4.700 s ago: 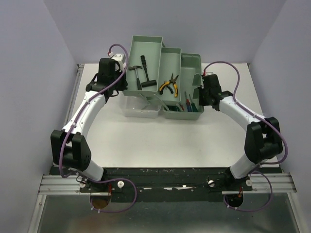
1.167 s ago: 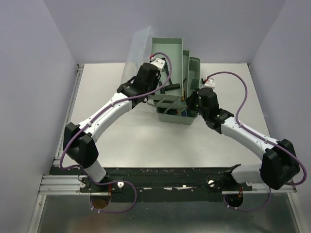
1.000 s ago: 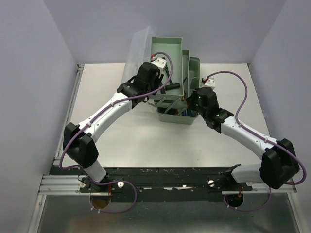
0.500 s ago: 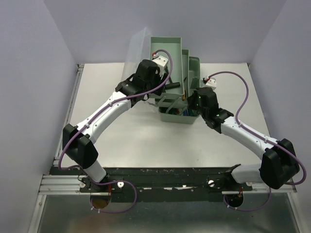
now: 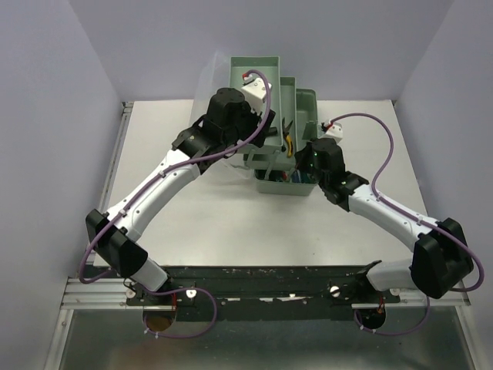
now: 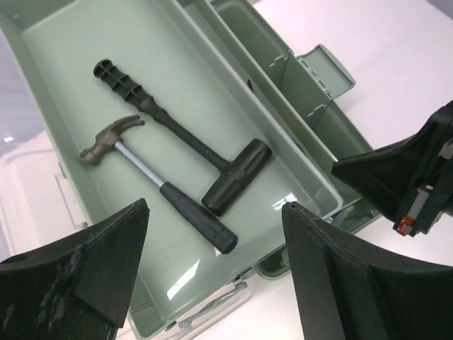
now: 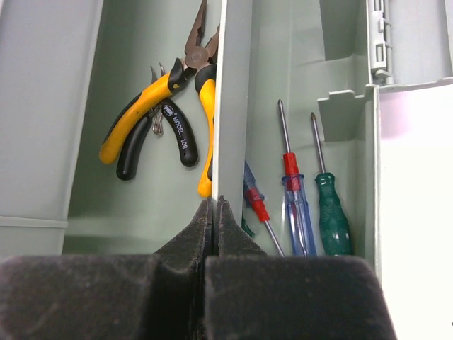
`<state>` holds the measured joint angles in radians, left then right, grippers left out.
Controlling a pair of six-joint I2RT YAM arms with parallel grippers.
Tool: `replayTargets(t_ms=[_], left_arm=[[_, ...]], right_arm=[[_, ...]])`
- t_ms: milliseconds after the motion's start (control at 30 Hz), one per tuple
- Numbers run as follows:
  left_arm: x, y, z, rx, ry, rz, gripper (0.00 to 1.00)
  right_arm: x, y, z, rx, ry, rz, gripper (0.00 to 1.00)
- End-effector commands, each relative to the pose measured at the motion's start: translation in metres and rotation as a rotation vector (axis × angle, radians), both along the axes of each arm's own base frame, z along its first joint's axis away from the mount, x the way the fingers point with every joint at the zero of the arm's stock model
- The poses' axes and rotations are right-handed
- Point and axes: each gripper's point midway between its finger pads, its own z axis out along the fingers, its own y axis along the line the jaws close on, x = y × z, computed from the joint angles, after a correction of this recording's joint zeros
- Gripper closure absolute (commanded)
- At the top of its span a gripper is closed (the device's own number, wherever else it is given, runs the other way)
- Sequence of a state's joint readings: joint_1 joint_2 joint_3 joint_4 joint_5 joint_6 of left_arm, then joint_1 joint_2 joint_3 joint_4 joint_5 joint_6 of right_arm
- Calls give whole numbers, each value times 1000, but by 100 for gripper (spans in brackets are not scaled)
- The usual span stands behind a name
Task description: Pack the tool kit
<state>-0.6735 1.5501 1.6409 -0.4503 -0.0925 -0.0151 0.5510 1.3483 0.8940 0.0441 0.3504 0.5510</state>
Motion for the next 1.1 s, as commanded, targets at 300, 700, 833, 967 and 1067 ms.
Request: replayTargets(t_ms=[300, 700, 833, 967, 1067], left_arm=[[-1, 12, 39, -54, -95, 28, 10], [31, 122, 0, -236, 57, 348, 2], [36, 174, -23, -229, 103, 533, 1], [39, 192, -56, -203, 191, 568, 2], [42, 193, -86, -146, 282, 581, 4]], right_arm=[[-19, -32, -86, -206, 228, -63, 100], [-2, -22, -69, -231, 170, -11, 100], [-4, -23, -71, -233, 179, -16, 100], [-5, -22, -72, -224, 183, -11, 100], [-4, -21, -72, -220, 184, -10, 100]])
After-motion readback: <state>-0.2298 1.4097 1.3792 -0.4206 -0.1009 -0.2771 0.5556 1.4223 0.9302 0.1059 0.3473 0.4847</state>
